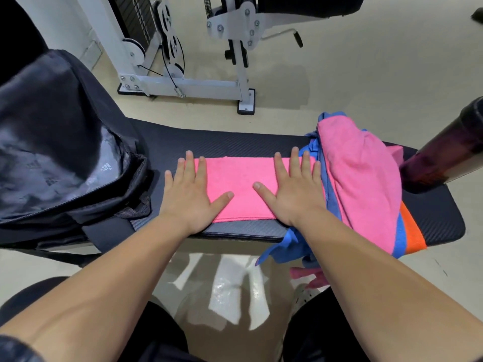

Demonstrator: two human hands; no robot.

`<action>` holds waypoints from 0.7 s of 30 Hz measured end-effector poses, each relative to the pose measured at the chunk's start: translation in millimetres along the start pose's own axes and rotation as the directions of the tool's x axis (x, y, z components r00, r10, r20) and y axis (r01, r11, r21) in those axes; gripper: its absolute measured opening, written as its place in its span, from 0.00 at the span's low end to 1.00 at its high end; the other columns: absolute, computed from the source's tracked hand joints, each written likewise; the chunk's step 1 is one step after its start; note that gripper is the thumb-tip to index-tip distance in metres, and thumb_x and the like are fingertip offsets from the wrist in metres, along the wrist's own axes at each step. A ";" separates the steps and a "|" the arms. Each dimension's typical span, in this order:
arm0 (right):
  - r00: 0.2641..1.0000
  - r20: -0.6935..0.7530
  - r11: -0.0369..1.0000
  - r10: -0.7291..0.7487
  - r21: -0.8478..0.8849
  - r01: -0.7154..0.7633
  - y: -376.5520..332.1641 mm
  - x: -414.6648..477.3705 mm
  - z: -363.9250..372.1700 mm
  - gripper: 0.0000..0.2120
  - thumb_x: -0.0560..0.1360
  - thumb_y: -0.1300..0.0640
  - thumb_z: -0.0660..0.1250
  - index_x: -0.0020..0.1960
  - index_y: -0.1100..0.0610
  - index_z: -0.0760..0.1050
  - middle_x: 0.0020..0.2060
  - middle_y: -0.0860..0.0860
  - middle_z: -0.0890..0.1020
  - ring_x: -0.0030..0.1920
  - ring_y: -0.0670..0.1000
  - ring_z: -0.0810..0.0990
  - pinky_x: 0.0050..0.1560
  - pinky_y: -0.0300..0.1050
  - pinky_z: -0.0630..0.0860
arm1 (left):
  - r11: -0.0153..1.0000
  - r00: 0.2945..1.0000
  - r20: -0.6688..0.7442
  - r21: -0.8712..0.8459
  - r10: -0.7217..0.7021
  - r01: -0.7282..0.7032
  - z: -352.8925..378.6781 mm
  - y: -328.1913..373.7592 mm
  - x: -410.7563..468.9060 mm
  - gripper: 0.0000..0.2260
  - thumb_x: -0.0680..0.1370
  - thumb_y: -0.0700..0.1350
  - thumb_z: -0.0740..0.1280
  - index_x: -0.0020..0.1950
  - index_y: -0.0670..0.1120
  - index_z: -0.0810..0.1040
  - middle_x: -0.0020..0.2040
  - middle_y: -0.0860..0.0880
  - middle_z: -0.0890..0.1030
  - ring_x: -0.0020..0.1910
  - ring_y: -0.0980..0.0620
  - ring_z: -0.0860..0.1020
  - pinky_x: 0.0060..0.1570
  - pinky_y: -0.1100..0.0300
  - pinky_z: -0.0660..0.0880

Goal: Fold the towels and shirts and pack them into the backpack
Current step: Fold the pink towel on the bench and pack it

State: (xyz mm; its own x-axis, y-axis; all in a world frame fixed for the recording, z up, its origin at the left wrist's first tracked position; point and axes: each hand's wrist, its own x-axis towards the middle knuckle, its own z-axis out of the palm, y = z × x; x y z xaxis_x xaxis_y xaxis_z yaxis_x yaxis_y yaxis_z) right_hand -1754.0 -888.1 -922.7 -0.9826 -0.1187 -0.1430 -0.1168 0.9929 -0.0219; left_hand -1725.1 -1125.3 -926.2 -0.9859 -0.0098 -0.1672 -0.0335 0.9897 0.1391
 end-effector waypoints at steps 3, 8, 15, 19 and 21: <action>1.000 0.006 1.000 0.008 -0.029 -0.008 -2.5 1.6 -0.1 0.48 0.71 0.23 0.33 0.82 0.51 0.39 0.80 0.60 0.39 0.79 0.63 0.35 0.76 0.65 0.35 | 0.999 0.999 -0.022 -0.007 -0.036 0.036 -2.8 -2.4 -2.3 0.44 0.75 0.75 0.47 0.82 0.51 0.42 0.81 0.37 0.39 0.81 0.38 0.43 0.77 0.40 0.42; 0.994 -0.030 0.994 -0.102 -0.038 0.101 -16.4 10.7 -17.9 0.43 0.75 0.25 0.39 0.82 0.49 0.39 0.81 0.58 0.38 0.80 0.61 0.34 0.75 0.67 0.35 | 0.996 0.990 -0.126 -0.055 -0.070 0.063 -16.8 -7.4 -4.6 0.34 0.76 0.66 0.54 0.78 0.51 0.61 0.73 0.38 0.69 0.68 0.34 0.68 0.69 0.40 0.67; 0.979 0.067 0.981 -0.190 0.054 0.187 -25.4 6.5 0.4 0.40 0.74 0.23 0.38 0.80 0.39 0.38 0.81 0.51 0.37 0.79 0.59 0.32 0.75 0.66 0.33 | 0.719 0.964 0.069 -0.653 -0.257 0.239 -40.4 -5.6 5.8 0.22 0.73 0.51 0.74 0.66 0.54 0.76 0.65 0.50 0.77 0.62 0.48 0.76 0.65 0.49 0.73; 0.980 0.051 0.980 -0.193 0.053 0.191 -25.3 5.8 -0.3 0.39 0.74 0.23 0.37 0.80 0.39 0.38 0.81 0.51 0.37 0.79 0.59 0.32 0.75 0.67 0.34 | 0.710 0.974 0.096 -0.670 -0.207 0.217 -43.3 -10.5 2.7 0.22 0.72 0.45 0.77 0.64 0.56 0.77 0.60 0.54 0.78 0.58 0.49 0.77 0.61 0.52 0.74; 0.979 0.052 0.980 -0.196 0.053 0.193 -25.2 4.3 0.2 0.39 0.74 0.23 0.37 0.80 0.39 0.38 0.81 0.51 0.37 0.79 0.59 0.32 0.75 0.67 0.34 | 0.662 0.972 0.114 -0.716 -0.206 0.224 -45.4 -13.0 3.7 0.19 0.72 0.42 0.77 0.60 0.55 0.79 0.57 0.53 0.80 0.54 0.49 0.79 0.58 0.54 0.76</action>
State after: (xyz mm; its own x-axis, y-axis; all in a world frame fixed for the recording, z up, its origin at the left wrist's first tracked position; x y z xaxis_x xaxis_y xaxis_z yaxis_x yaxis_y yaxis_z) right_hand -1755.3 -913.6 -922.9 -0.9318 -0.3108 -0.1874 -0.2964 0.9497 -0.1014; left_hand -1735.7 -1144.7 -884.2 -0.9326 -0.1968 -0.3027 -0.3605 0.5505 0.7530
